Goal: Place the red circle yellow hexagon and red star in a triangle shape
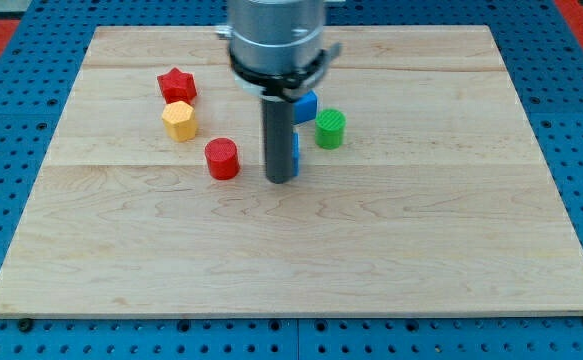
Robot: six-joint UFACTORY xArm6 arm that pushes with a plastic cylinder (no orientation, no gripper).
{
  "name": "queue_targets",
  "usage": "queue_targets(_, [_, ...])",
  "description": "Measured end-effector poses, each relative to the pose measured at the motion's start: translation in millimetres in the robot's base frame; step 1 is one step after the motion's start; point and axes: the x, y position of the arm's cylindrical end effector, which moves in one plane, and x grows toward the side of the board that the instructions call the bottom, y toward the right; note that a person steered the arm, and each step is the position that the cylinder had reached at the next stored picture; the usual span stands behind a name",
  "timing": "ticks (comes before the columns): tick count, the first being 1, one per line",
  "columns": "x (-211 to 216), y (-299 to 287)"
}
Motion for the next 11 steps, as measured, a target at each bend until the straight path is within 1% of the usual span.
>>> queue_targets(2, [-8.4,-11.6])
queue_targets(3, [-14.1,-49.2])
queue_targets(4, [-14.2,-100.3])
queue_targets(5, [-14.2,-60.9])
queue_targets(6, [-29.5,-16.2])
queue_targets(7, [-55.6,-16.3])
queue_targets(8, [-69.5,-40.5])
queue_targets(9, [-78.4,-96.4])
queue_targets(10, [-92.6,-135.3])
queue_targets(11, [-99.7,-150.4])
